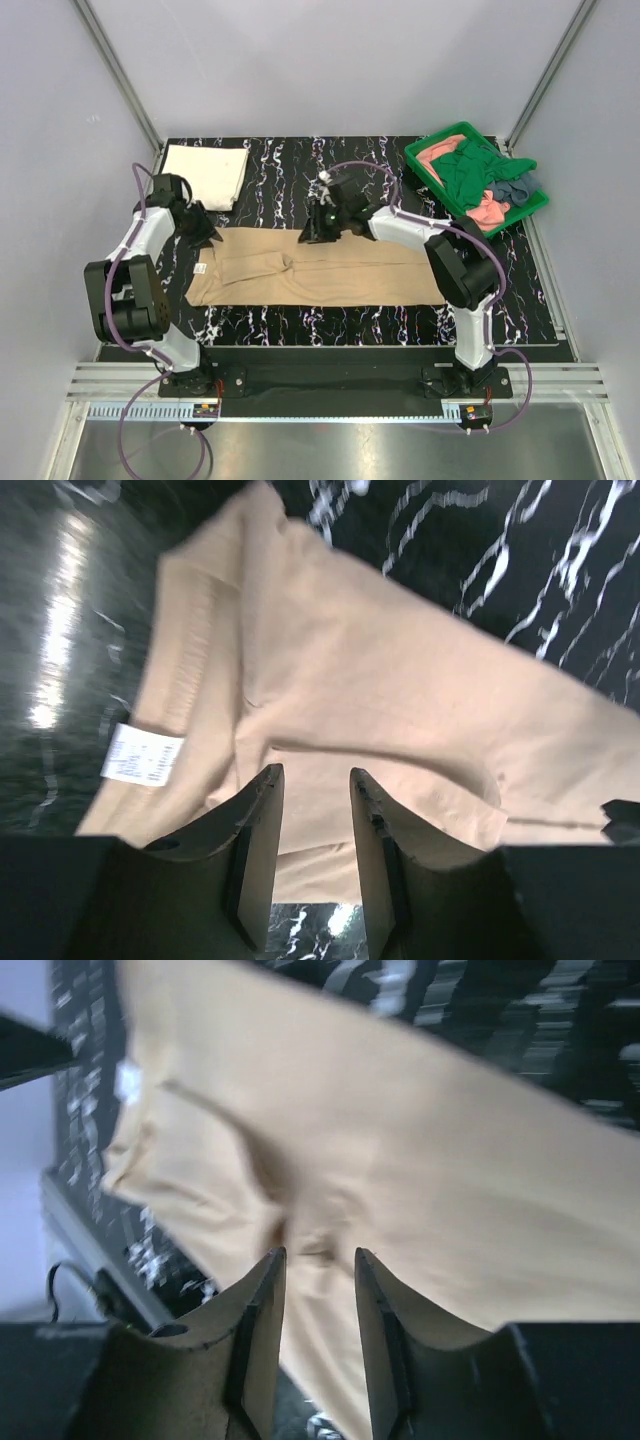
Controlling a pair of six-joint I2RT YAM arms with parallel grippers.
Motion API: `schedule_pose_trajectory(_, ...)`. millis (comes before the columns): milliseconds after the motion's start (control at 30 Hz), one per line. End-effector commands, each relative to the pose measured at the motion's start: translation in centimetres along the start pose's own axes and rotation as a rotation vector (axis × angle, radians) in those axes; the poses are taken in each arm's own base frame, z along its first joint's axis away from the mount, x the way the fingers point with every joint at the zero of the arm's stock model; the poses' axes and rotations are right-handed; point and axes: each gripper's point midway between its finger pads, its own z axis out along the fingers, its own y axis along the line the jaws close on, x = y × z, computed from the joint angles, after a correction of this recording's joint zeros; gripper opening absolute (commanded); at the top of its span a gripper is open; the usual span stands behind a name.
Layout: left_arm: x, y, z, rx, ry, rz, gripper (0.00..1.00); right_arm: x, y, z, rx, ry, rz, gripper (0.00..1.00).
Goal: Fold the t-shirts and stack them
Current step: Fold the tshirt
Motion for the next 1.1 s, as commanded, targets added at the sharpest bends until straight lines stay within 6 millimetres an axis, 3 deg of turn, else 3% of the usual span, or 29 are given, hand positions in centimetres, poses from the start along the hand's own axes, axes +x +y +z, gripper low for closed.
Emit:
schedule_pose_trajectory(0, 2.8, -1.5, 1.0, 0.127, 0.094, 0.015, 0.38, 1.3, 7.8, 0.7, -0.217, 0.023, -0.127, 0.41)
schedule_pose_trajectory(67, 3.7, -0.8, 1.6, 0.103, 0.122, 0.007, 0.38, 2.8, 9.2, 1.4, -0.251, 0.055, -0.158, 0.44)
schedule_pose_trajectory(100, 3.7, -0.2, 1.9, 0.075, 0.12, 0.005, 0.38, 3.1, 9.5, 1.9, -0.259, 0.062, -0.169, 0.5)
schedule_pose_trajectory(200, 4.0, 1.6, 3.3, -0.019, 0.139, -0.01, 0.38, 4.3, 10.1, 2.8, -0.262, 0.076, -0.206, 0.54)
schedule_pose_trajectory(400, 4.7, 5.1, 5.2, -0.192, 0.161, -0.031, 0.38, 5.4, 7.7, 5.0, -0.176, 0.081, -0.208, 0.53)
schedule_pose_trajectory(500, 4.7, 5.3, 5.4, -0.203, 0.175, -0.034, 0.37, 6.1, 6.5, 5.7, -0.144, 0.091, -0.204, 0.47)
schedule_pose_trajectory(667, 4.1, 6.4, 5.3, -0.27, 0.16, -0.015, 0.37, 6.7, 5.2, 5.9, -0.095, 0.092, -0.176, 0.14)
schedule_pose_trajectory(767, 3.8, 7.3, 5.1, -0.323, 0.151, 0.001, 0.37, 6.7, 4.0, 5.5, -0.022, 0.078, -0.138, 0.04)
schedule_pose_trajectory(933, 3.3, 7.6, 4.7, -0.347, 0.137, 0.008, 0.37, 6.3, 3.1, 4.6, 0.047, 0.043, -0.101, 0.0)
schedule_pose_trajectory(1067, 3.1, 6.3, 4.7, -0.287, 0.141, 0.018, 0.38, 6.0, 3.1, 4.2, 0.056, 0.028, -0.107, 0.01)
